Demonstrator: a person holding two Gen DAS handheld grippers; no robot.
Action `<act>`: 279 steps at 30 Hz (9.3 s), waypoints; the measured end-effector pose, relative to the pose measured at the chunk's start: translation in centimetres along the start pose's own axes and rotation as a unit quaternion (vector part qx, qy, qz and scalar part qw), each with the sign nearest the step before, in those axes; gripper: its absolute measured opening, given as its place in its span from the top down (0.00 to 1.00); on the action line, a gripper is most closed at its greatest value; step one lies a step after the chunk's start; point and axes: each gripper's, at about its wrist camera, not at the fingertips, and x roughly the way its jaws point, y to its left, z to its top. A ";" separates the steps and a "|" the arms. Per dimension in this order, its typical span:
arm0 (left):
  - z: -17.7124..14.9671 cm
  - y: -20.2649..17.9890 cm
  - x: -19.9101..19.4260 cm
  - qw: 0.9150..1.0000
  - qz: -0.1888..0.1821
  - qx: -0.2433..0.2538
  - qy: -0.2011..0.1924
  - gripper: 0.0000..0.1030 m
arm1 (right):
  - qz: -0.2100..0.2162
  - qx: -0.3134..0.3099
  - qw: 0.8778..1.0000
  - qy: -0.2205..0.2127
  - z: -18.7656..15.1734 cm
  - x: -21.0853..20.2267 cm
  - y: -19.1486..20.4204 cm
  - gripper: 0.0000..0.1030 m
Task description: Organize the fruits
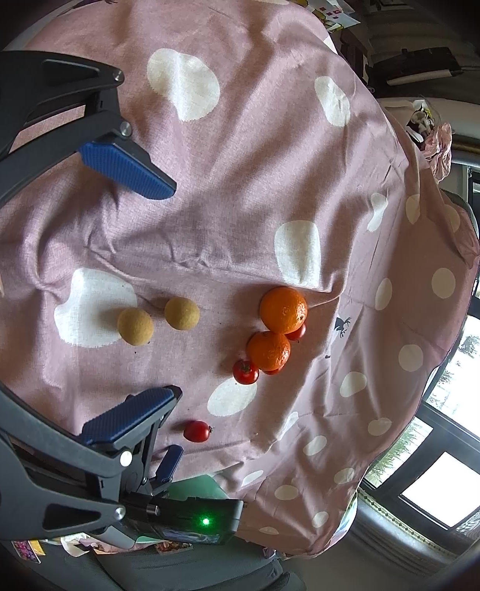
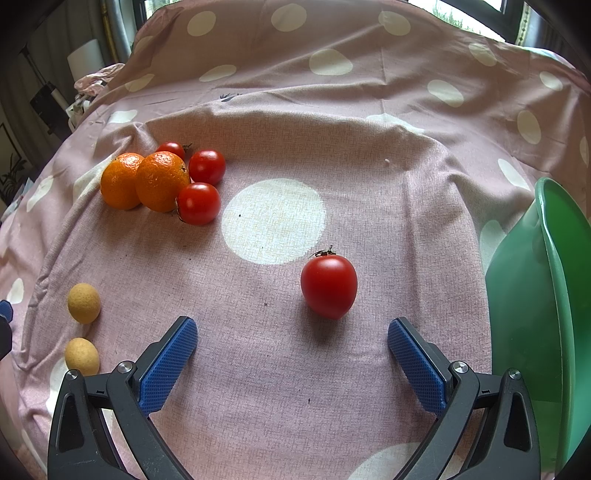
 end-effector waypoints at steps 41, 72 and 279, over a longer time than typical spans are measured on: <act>0.2 0.6 1.0 0.999 0.040 -0.010 -0.002 0.01 | 0.000 0.000 1.000 0.000 0.0 0.0 0.0 0.01; -0.1 0.3 1.0 0.999 0.039 -0.004 -0.003 0.01 | 0.000 0.000 1.000 0.000 0.0 0.0 -0.1 0.01; -1.3 -22.8 1.9 0.943 -0.232 0.232 0.058 0.81 | 0.190 0.216 0.951 -0.115 -1.1 -11.3 -13.7 0.63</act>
